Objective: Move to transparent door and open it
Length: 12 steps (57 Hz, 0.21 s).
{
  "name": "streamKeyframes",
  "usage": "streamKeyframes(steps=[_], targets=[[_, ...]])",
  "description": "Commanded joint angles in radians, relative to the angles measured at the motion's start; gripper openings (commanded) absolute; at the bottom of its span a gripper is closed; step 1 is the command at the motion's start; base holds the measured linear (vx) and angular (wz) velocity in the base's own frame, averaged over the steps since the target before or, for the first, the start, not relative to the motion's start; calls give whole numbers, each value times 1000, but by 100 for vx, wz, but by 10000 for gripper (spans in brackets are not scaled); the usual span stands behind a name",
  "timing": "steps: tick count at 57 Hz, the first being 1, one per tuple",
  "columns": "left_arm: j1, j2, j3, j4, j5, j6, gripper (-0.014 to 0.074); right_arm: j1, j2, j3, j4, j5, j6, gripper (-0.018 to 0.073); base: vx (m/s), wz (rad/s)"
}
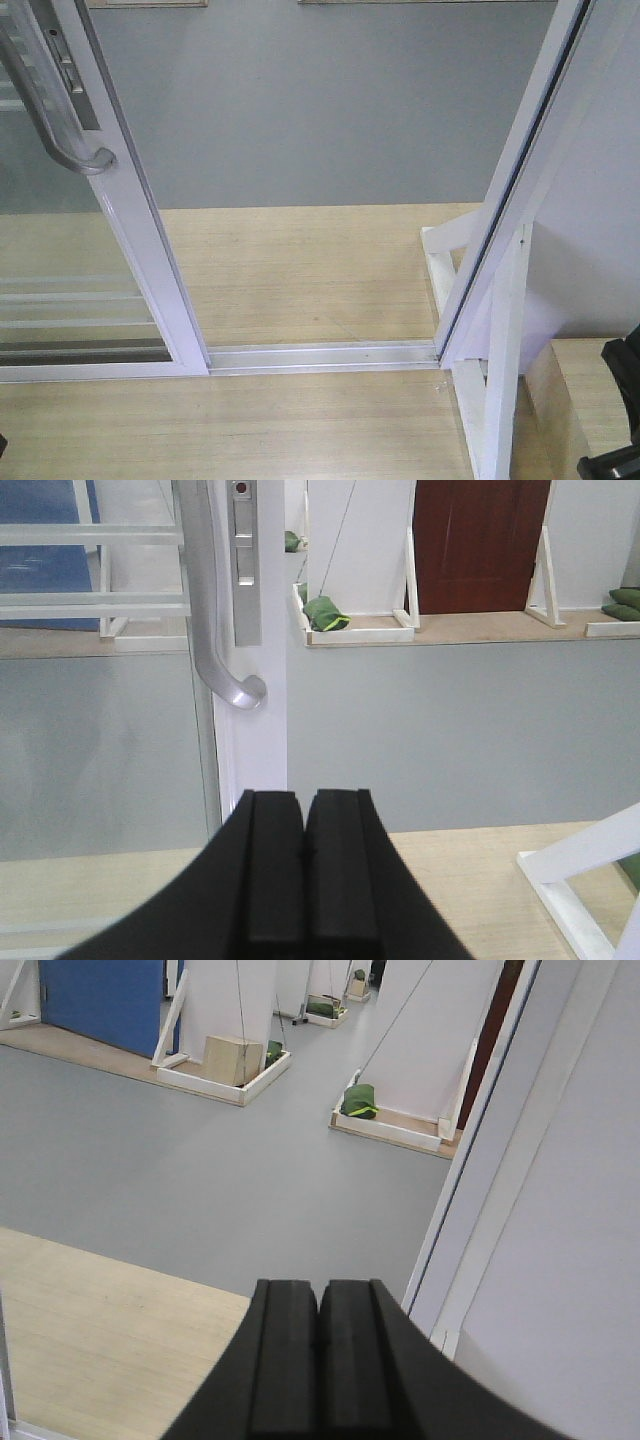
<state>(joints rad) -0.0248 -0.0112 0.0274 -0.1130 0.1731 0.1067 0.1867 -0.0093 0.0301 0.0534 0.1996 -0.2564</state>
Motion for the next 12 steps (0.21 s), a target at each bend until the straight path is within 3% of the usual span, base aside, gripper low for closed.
streamKeyframes(steps=[1,12], targets=[[-2,-13,-23,-5,-79,-3,-6,-6,-15,1,-4,-84,-4,-6,0,0],[-2,-13,-23,-5,-79,-3,-6,-6,-15,1,-4,-79,-4,-6,0,0]])
